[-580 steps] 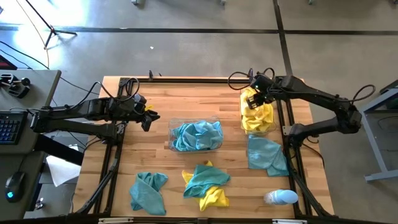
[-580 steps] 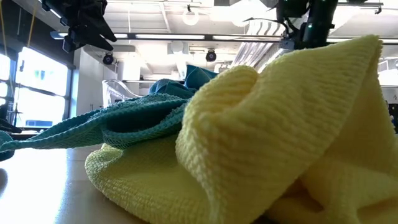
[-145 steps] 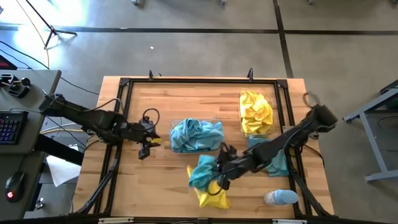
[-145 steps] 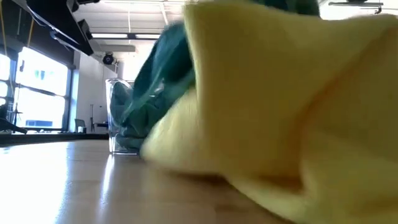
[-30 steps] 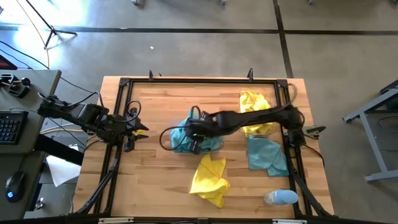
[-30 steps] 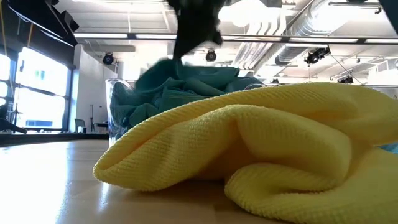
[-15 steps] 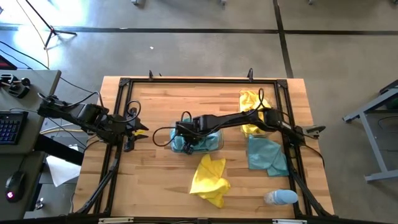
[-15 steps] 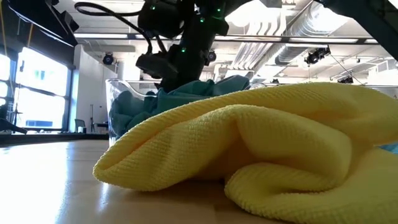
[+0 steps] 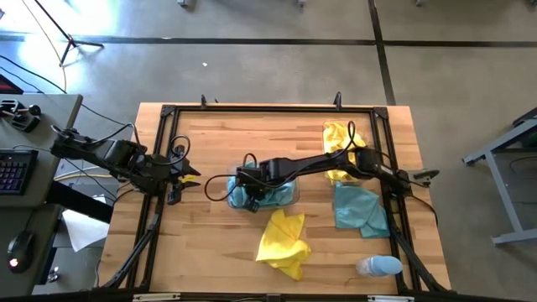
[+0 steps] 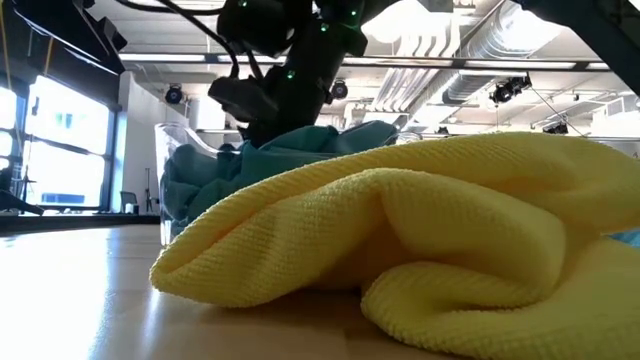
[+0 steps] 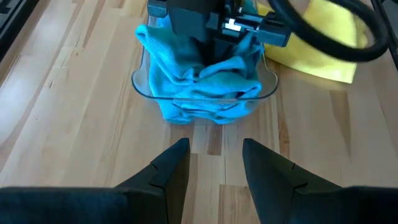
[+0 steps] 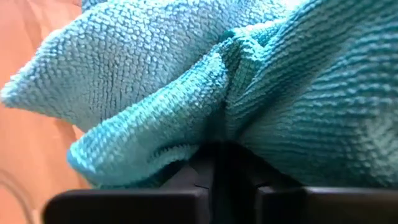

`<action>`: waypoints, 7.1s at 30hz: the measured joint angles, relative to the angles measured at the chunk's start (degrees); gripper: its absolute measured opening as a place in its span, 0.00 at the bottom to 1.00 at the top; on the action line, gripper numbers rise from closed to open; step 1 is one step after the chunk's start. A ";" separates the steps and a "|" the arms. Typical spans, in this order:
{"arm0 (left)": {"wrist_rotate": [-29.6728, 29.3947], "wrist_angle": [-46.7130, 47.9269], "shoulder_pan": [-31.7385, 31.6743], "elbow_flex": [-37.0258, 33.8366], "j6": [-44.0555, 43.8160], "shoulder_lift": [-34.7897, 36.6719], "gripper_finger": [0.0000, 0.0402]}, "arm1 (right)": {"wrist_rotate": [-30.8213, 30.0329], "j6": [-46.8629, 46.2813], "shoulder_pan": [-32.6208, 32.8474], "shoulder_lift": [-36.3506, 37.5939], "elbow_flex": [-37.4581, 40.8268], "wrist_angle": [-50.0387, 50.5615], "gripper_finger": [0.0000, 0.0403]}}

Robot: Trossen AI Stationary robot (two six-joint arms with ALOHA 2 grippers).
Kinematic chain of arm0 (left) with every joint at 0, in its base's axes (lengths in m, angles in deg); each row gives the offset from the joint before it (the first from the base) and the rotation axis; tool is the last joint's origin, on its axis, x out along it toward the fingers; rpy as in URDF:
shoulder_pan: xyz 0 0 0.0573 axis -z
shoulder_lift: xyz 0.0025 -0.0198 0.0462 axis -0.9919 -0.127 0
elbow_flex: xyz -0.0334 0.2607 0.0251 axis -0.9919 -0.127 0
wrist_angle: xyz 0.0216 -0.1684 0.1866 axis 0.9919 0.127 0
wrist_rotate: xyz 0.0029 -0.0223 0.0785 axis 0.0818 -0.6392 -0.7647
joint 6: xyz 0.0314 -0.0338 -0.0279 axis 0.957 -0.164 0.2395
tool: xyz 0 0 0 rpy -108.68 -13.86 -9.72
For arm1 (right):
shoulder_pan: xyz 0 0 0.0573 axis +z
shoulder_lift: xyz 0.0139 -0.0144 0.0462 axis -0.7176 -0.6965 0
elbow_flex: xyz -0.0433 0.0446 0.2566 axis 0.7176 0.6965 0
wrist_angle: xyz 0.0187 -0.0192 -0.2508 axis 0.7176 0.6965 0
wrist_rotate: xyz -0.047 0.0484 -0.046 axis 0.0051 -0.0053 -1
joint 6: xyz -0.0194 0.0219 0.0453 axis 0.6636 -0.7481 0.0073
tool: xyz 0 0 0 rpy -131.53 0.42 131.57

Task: Sort microfiber towel by color & place in baskets
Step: Put the blue towel into the bottom transparent bin, then put the yellow towel into the top transparent bin

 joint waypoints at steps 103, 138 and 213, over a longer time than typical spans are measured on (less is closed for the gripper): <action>-2.89 0.06 -0.02 0.00 -0.50 -0.13 0.34 | -7.85 -18.83 5.55 16.76 -0.02 15.57 0.49; -2.62 -0.04 -0.01 0.00 -0.50 -0.13 0.34 | -3.62 -39.74 23.83 0.47 0.06 21.14 0.48; -15.17 -0.90 -0.02 0.00 2.49 -0.13 0.34 | -16.38 -59.36 -0.42 64.83 57.11 30.06 0.00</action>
